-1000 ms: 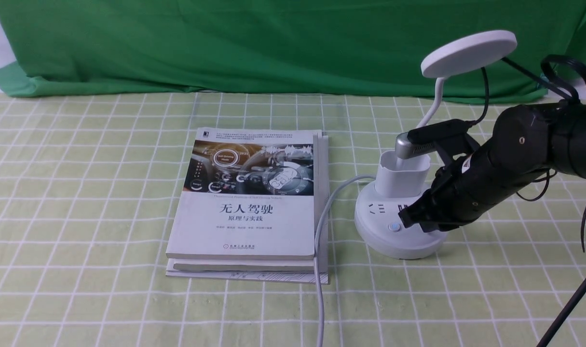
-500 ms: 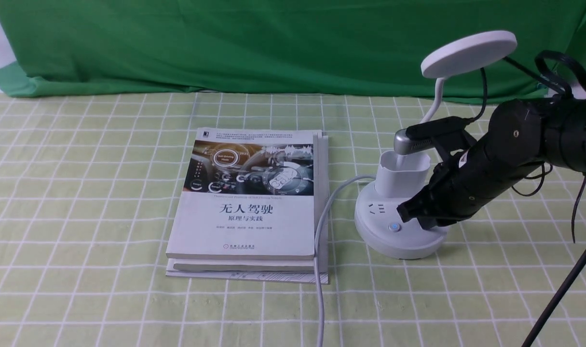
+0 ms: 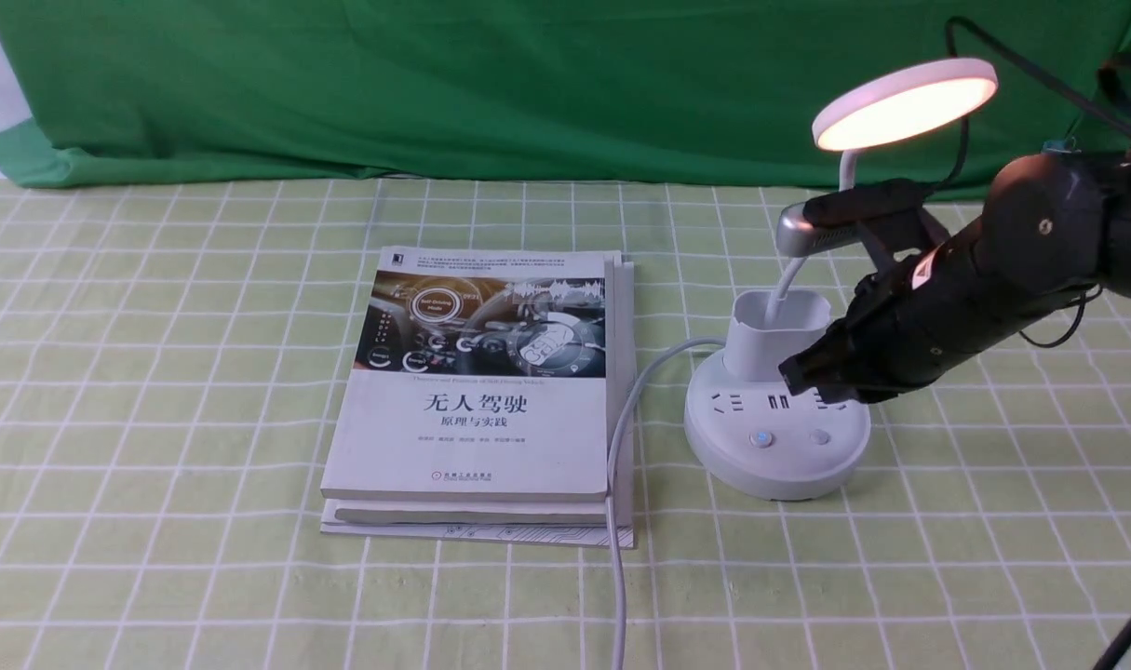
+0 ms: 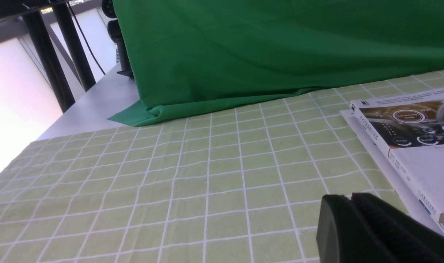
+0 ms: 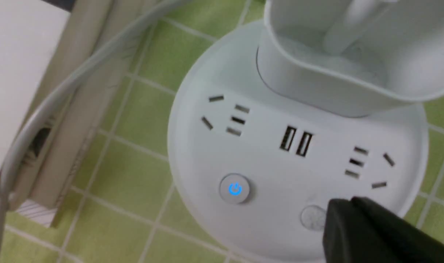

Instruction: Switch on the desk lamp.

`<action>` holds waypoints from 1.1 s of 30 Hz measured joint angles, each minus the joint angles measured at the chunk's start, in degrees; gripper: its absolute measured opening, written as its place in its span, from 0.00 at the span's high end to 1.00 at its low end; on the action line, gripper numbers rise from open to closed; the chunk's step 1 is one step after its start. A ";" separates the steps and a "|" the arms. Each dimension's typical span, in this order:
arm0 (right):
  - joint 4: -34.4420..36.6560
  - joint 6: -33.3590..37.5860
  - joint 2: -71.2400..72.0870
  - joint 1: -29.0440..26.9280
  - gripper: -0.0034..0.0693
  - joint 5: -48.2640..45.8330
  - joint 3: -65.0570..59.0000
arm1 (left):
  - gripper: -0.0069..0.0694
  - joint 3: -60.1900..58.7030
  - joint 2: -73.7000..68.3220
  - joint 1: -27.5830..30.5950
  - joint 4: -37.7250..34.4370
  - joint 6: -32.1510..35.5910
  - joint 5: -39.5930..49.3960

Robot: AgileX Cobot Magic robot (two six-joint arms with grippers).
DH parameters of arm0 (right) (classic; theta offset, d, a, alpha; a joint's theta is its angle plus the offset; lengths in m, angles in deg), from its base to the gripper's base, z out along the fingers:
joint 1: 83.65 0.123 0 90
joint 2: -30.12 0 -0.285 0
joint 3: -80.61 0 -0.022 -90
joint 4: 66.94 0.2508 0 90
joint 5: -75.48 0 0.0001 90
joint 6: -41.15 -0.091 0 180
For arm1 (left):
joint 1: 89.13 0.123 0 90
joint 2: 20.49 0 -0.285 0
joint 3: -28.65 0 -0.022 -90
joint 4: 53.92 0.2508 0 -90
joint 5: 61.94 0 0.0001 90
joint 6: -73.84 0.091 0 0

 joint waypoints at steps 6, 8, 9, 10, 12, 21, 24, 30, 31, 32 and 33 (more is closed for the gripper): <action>0.00 -0.50 8.93 0.19 0.91 -2.21 -8.27 | 0.88 0.00 0.00 0.00 0.00 0.00 0.00; 0.00 -1.40 13.36 0.68 0.91 -2.39 -12.00 | 0.88 0.00 0.00 0.00 0.00 0.00 0.00; 0.00 -1.48 13.86 0.77 0.91 -2.45 -12.35 | 0.88 0.00 0.00 0.00 0.00 0.00 0.00; 0.00 -2.32 17.98 1.18 0.91 -2.50 -15.09 | 0.88 0.00 0.00 0.00 0.00 0.00 0.00; 0.00 -3.23 22.73 1.22 0.91 -3.28 -18.21 | 0.88 0.00 0.00 0.00 0.00 0.00 0.00; 0.00 -10.42 40.18 1.22 0.90 -13.87 -24.03 | 0.88 0.00 0.00 0.00 0.00 0.00 0.00; 0.00 -10.71 43.84 1.22 0.88 -13.42 -24.03 | 0.88 0.00 0.00 0.00 0.00 0.00 0.00; -1.55 -10.65 49.01 1.22 0.90 -11.48 -24.53 | 0.88 0.00 0.00 0.00 0.00 0.00 0.00; -1.96 -10.05 50.07 1.22 0.91 -9.50 -25.33 | 0.88 0.00 0.00 0.00 0.00 0.00 0.00; -2.09 -9.20 51.13 1.02 0.92 -7.34 -26.32 | 0.88 0.00 0.00 0.00 0.00 0.00 0.00; -1.88 -8.02 52.43 0.58 0.92 -4.12 -27.60 | 0.88 0.00 0.00 0.00 0.00 0.00 0.00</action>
